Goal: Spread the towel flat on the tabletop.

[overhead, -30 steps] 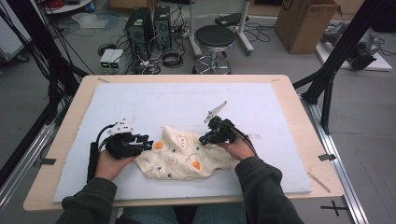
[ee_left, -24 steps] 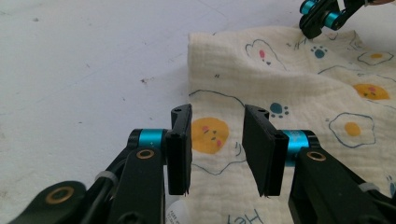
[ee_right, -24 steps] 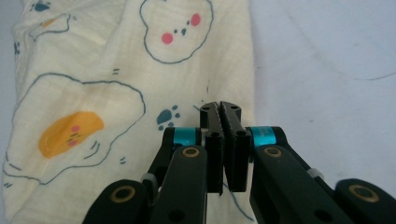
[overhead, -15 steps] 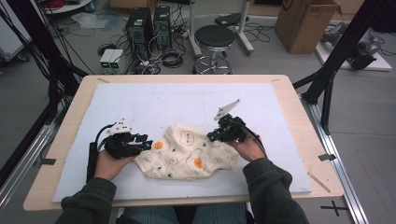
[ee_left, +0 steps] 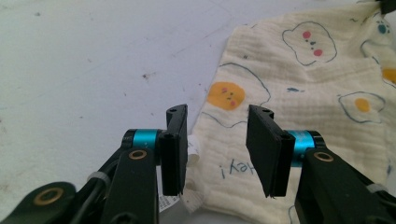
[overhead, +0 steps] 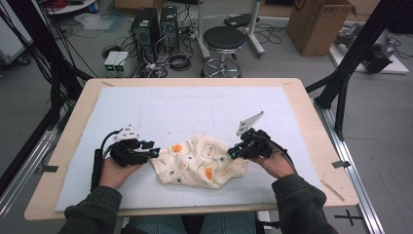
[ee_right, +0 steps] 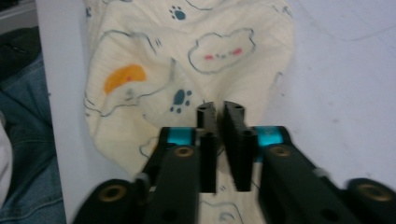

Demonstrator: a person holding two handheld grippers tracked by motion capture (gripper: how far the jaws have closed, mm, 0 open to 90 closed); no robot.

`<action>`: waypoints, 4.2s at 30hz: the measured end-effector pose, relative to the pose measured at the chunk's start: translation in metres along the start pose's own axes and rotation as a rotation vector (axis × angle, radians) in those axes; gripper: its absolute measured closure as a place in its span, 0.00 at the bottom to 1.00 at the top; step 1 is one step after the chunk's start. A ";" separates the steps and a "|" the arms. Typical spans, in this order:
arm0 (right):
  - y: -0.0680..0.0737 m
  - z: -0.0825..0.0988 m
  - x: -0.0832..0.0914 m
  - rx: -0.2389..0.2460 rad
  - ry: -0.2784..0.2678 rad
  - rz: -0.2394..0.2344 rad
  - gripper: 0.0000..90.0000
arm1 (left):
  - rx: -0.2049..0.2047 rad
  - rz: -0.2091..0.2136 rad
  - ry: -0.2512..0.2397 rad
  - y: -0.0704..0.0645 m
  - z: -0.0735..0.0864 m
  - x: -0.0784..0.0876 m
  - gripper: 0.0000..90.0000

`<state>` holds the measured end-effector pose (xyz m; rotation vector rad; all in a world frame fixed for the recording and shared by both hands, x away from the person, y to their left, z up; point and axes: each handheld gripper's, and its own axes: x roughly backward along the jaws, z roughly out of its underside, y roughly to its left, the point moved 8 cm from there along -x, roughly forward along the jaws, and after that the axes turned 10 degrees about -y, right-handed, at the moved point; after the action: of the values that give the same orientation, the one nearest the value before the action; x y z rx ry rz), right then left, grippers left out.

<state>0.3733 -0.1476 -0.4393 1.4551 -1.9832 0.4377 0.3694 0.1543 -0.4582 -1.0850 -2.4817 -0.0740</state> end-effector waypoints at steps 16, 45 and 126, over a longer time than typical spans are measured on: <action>-0.052 -0.029 -0.073 -0.091 -0.020 0.046 0.68 | -0.033 -0.030 0.155 0.003 0.023 -0.009 0.78; -0.040 -0.035 -0.102 -0.121 0.005 -0.061 0.78 | -0.022 -0.067 0.098 0.014 0.016 0.000 0.95; -0.019 -0.033 -0.057 -0.082 -0.064 -0.055 0.64 | 0.007 -0.024 0.055 0.000 0.017 0.016 0.95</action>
<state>0.4116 -0.0930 -0.4542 1.4847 -1.9820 0.2864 0.3535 0.1697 -0.4674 -1.0360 -2.4443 -0.1006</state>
